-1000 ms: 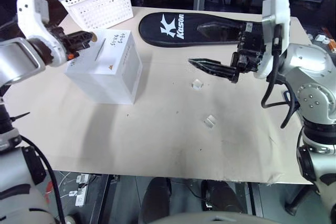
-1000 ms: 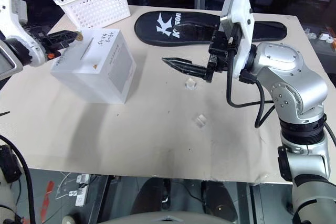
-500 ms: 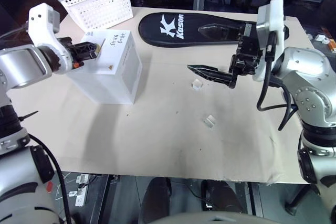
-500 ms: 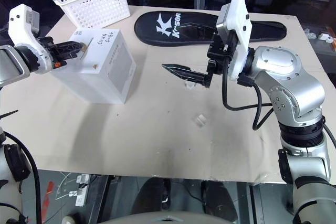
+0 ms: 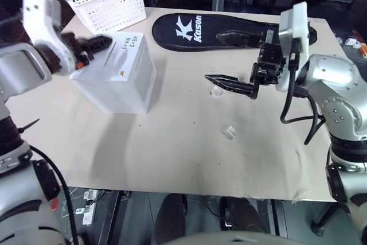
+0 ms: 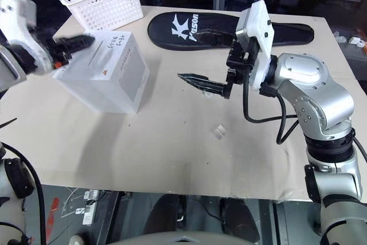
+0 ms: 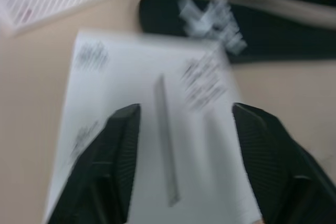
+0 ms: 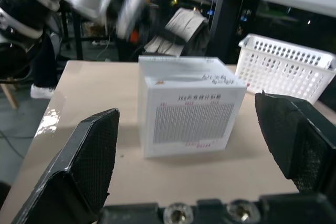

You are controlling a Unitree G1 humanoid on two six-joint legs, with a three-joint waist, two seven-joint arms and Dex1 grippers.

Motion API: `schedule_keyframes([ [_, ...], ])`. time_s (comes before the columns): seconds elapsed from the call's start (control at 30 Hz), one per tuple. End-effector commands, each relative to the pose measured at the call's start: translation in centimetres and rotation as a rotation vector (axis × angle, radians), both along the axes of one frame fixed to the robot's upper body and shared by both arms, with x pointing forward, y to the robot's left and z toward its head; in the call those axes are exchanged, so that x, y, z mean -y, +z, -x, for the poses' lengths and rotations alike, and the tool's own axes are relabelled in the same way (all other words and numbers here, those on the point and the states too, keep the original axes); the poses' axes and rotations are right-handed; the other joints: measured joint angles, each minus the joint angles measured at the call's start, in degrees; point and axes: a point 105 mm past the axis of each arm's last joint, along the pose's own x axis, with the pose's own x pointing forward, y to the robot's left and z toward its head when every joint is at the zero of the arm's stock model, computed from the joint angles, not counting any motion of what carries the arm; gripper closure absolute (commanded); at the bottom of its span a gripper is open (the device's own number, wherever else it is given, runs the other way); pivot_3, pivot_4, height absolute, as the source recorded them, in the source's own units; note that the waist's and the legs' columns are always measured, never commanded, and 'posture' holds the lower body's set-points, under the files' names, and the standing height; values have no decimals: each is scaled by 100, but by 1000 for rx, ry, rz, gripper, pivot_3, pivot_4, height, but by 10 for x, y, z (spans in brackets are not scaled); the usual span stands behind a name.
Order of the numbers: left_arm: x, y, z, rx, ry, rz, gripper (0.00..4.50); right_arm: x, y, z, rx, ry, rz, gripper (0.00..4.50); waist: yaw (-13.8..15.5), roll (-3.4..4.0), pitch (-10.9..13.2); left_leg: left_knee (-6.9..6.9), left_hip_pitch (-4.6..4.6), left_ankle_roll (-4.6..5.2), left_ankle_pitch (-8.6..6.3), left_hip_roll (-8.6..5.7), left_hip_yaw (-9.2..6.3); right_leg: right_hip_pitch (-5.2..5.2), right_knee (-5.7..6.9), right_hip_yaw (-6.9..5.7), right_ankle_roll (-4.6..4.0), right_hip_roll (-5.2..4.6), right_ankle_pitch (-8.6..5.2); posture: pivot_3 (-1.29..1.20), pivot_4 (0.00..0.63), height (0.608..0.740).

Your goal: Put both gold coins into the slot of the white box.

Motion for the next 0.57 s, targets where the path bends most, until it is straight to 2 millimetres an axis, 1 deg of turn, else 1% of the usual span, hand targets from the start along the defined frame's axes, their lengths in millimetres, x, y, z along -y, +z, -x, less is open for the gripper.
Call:
schedule_keyframes([
  [0.03,61,-9,41,95,-338,-92,1836,22,-10,2,-30,-98,-5,0,18,6,-3,4,-1,0,0,-3,1,0,1,1,5,-6,-3,0,150,740],
  [0.07,72,-24,50,81,-407,-123,1836,31,-21,4,-78,-129,-11,0,18,8,-4,2,-1,0,0,-8,0,1,-1,7,7,-12,-3,0,150,740],
  [0.1,79,-38,57,63,-452,-139,1836,41,-33,6,-105,-168,6,0,13,9,-4,2,3,0,0,-14,-3,2,4,12,10,-15,-5,0,150,740],
  [0.13,80,-53,59,39,-464,-152,1836,51,-44,9,-126,-213,26,0,6,10,-5,-2,7,0,0,-15,-3,2,7,14,10,-15,-5,0,150,740],
  [0.17,78,-69,63,0,-483,-155,1836,62,-55,13,-158,-257,39,0,0,10,-5,-7,8,-1,1,-15,-4,1,4,14,10,-11,-5,0,150,740],
  [0.23,72,-91,67,-52,-496,-171,1836,80,-68,21,-196,-326,60,0,-45,11,-1,-11,13,-3,2,-12,-2,1,10,14,5,0,-8,0,150,740],
  [0.27,65,-103,67,-71,-476,-189,1836,92,-76,25,-210,-373,80,0,-63,12,-1,-12,16,-4,2,-11,-1,0,11,16,5,3,-8,0,150,740],
  [0.33,50,-122,65,-107,-439,-208,1836,111,-88,34,-231,-459,113,0,-57,24,-8,-23,43,1,0,-12,1,15,13,21,4,7,-8,0,150,740],
  [0.4,37,-140,66,-132,-421,-251,1836,125,-97,46,-248,-519,138,0,-43,24,-9,-25,56,17,-10,-12,-2,31,8,15,2,6,-10,0,150,740],
  [0.43,35,-146,67,-137,-426,-272,1836,130,-99,50,-253,-537,145,0,-42,24,-9,-21,58,17,-10,-12,-6,36,8,12,2,6,-10,0,150,740],
  [0.5,30,-158,66,-168,-423,-249,1836,146,-107,61,-278,-592,164,0,-36,24,-9,-12,55,20,-10,-12,-7,40,4,11,3,4,-10,0,150,740],
  [0.57,31,-165,63,-168,-437,-258,1836,156,-112,67,-281,-632,178,0,-18,19,-12,-1,58,22,-11,-13,-14,53,1,5,3,0,-10,0,150,740],
])
